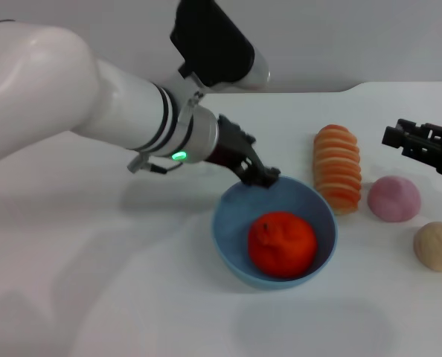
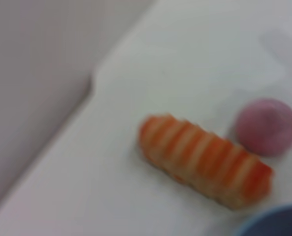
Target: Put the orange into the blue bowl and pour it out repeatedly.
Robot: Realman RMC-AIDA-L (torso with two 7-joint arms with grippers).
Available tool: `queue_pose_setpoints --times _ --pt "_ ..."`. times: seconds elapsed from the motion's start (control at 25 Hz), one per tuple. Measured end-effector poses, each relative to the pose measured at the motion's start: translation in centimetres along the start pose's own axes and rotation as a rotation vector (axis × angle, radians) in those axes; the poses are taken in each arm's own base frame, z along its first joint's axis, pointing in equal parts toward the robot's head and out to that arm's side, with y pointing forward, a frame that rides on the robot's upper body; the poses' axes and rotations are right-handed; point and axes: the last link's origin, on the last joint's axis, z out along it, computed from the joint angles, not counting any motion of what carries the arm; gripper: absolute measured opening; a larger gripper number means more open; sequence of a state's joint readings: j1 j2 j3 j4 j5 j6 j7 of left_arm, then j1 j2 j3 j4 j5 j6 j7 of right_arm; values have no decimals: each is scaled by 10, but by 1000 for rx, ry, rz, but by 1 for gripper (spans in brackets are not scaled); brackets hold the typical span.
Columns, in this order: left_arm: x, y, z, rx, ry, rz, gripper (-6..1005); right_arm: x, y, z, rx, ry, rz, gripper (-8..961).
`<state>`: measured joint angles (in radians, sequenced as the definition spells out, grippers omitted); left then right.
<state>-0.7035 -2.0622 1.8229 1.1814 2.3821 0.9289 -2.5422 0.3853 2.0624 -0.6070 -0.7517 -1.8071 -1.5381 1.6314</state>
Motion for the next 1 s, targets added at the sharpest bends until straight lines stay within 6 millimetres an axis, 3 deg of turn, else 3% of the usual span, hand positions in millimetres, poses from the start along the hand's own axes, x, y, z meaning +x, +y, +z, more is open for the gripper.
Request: queue_pose_setpoints --times 0.2,0.44,0.56,0.76,0.88,1.0 --pt "8 -17 -12 129 158 -31 648 7 -8 -4 65 -67 -79 418" --pt "-11 -39 -25 345 384 -130 793 17 -21 -15 193 -176 -198 418" --pt "-29 -48 -29 450 460 -183 793 28 -28 -13 252 -159 -199 418" --pt "-57 -47 -35 613 596 -234 792 40 -34 -9 319 -142 -218 418" --pt "-75 -39 -31 653 632 -279 792 46 -32 -7 372 -211 -311 592" --pt "-93 -22 -25 720 690 -236 793 55 -33 -10 530 -322 -418 690"
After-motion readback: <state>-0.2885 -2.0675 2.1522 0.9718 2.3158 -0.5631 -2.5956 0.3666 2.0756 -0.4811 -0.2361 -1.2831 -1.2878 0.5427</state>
